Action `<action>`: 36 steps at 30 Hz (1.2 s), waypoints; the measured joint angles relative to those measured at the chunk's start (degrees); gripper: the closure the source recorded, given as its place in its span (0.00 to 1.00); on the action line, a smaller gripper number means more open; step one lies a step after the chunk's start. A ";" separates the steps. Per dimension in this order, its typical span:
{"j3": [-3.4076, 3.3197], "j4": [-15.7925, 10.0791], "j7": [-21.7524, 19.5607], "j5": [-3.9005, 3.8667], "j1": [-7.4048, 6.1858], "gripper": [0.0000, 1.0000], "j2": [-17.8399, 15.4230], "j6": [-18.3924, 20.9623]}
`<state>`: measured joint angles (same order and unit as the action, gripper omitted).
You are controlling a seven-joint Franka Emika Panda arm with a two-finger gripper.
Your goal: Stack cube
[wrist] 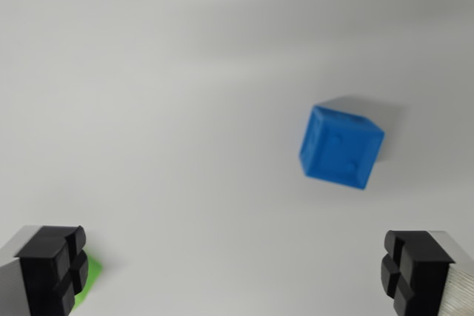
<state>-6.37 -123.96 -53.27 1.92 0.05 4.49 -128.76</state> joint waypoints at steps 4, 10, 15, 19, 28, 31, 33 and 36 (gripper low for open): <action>-0.43 -1.64 -0.68 0.00 0.21 0.00 0.30 -1.90; -1.09 -3.89 -1.61 0.00 0.54 0.00 0.94 -4.68; -1.66 -5.79 -2.45 0.00 0.92 0.00 1.77 -7.29; -2.03 -7.10 -2.99 0.04 1.26 0.00 2.42 -9.20; -2.93 -9.92 -4.12 0.76 2.10 0.00 4.61 -14.00; -3.19 -10.67 -4.45 1.02 2.41 0.00 5.43 -15.54; -3.36 -11.28 -4.67 1.25 2.70 0.00 6.12 -16.72; -3.58 -12.03 -4.92 1.70 3.14 0.00 7.24 -18.53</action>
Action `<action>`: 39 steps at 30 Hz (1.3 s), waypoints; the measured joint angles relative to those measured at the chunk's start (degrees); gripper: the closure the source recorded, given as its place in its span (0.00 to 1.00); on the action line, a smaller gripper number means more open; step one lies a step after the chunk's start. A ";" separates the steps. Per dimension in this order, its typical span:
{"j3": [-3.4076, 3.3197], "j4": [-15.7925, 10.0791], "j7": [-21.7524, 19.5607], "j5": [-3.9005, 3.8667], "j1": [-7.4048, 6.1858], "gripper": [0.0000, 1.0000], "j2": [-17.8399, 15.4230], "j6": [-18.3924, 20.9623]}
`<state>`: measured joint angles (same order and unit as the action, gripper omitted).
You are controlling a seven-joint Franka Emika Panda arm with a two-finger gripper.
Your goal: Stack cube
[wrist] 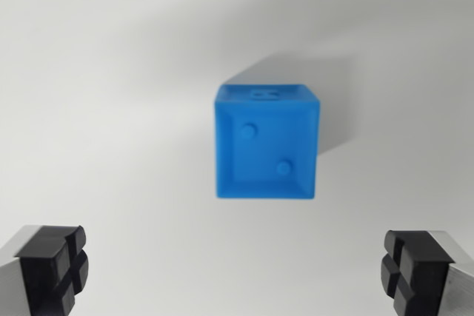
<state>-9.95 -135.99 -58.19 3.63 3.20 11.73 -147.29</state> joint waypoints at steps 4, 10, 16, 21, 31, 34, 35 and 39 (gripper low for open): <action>-0.22 -0.81 -0.20 0.58 0.46 0.00 1.28 -1.96; 0.03 -0.91 0.25 1.94 0.82 0.00 4.53 -5.25; 0.86 -0.56 1.19 3.42 1.26 0.00 8.27 -8.43; 1.58 -0.11 1.96 4.37 1.82 0.00 10.86 -10.64; 3.17 1.09 2.81 5.51 3.14 0.00 15.56 -14.12; 3.58 1.36 2.94 5.65 3.50 0.00 16.55 -14.90; 3.70 1.46 2.96 5.67 3.61 0.00 16.84 -15.09; 4.03 1.69 2.99 5.70 3.92 0.00 17.62 -15.68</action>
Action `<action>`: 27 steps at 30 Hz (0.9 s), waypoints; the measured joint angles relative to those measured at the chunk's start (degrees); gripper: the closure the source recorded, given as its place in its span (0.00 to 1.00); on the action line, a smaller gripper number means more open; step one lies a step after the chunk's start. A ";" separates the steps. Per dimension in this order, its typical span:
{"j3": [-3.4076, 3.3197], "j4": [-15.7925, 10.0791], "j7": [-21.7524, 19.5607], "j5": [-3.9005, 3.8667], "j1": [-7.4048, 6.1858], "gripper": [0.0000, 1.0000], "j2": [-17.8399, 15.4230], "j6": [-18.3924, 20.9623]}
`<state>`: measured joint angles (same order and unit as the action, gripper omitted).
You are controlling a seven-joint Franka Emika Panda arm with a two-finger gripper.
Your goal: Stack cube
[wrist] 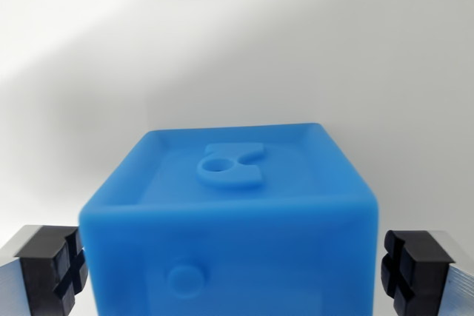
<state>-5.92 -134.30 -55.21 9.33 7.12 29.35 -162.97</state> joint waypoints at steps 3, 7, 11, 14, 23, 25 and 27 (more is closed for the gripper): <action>0.14 0.07 0.00 0.00 0.15 1.00 0.22 -0.14; 0.17 0.10 0.00 0.00 0.21 1.00 0.25 -0.17; 0.18 0.11 0.00 0.00 0.21 1.00 0.25 -0.17; 0.19 0.12 0.00 0.00 0.21 1.00 0.25 -0.17; 0.19 0.12 0.00 0.00 0.22 1.00 0.25 -0.17; 0.19 0.12 0.00 0.00 0.22 1.00 0.25 -0.17; 0.19 0.12 0.00 0.00 0.22 1.00 0.25 -0.17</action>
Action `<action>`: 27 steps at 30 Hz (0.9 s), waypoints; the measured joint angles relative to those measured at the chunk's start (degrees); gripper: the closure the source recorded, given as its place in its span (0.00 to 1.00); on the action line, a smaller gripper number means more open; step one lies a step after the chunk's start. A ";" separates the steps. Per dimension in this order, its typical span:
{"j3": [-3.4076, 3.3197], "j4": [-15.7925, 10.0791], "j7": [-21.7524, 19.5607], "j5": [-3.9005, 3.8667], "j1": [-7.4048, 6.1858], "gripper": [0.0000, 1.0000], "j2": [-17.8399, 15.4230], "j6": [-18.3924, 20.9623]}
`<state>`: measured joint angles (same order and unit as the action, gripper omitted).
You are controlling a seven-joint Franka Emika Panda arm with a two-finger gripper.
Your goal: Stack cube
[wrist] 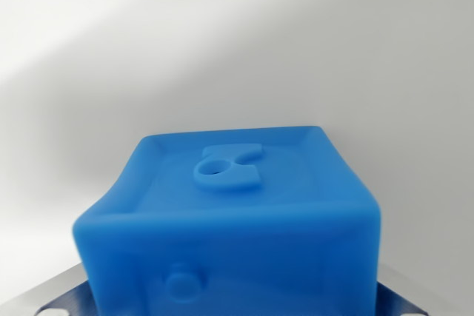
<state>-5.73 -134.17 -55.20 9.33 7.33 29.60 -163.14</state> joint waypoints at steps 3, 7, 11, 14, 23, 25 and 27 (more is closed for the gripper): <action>0.00 0.00 0.00 0.00 0.00 1.00 0.00 0.00; 0.00 0.00 0.00 0.00 0.00 1.00 0.00 0.00; 0.00 0.00 0.00 0.00 0.00 1.00 0.00 0.00; -0.01 0.00 0.00 0.00 -0.01 1.00 -0.01 0.01; -0.26 -0.30 -0.04 -0.01 -0.24 1.00 -1.08 0.61; -0.41 -0.39 -0.05 -0.03 -0.37 1.00 -1.48 0.92; -0.54 -0.49 -0.07 -0.05 -0.48 1.00 -1.87 1.20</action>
<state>-6.26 -134.66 -55.28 9.28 6.86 27.72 -161.94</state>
